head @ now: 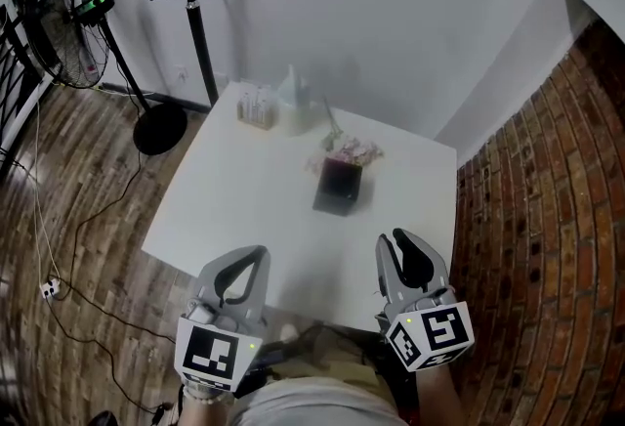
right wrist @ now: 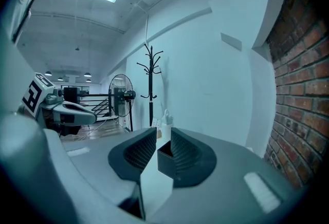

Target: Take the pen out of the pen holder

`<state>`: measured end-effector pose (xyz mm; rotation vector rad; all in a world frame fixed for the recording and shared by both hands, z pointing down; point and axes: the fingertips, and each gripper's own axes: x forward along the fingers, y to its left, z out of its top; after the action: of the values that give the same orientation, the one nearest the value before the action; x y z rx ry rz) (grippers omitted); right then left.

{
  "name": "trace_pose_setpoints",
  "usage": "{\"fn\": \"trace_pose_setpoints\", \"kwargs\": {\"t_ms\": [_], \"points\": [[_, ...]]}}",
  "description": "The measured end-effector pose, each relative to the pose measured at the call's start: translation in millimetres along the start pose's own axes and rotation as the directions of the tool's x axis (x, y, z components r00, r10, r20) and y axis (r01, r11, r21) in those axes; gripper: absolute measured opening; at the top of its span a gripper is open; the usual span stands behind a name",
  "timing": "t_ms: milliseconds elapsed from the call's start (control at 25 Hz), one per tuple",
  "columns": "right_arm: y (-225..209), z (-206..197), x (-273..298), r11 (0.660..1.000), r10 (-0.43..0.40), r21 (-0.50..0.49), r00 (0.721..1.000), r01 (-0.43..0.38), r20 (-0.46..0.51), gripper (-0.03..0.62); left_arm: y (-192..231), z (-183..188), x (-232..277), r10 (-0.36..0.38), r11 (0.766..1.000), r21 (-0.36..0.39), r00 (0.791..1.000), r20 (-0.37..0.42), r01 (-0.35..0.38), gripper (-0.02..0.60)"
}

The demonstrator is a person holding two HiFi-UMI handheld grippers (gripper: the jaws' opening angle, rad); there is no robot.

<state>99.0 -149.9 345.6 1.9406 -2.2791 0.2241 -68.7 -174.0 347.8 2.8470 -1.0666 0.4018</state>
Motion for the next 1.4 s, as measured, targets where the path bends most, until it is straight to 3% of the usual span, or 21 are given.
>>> {"fn": "trace_pose_setpoints", "kwargs": {"t_ms": [760,1400], "points": [[-12.0,-23.8,57.5,0.992,0.116,-0.038,0.99,-0.119,-0.078,0.075,17.7,-14.8,14.6,0.113,0.991,-0.064,0.993,-0.044,-0.116,-0.008],[-32.4,-63.4,100.1,0.983,0.16,-0.063,0.974,-0.171,-0.16,0.075,14.5,-26.2,33.4,0.159,0.982,-0.084,0.983,-0.09,-0.167,-0.008]]}}
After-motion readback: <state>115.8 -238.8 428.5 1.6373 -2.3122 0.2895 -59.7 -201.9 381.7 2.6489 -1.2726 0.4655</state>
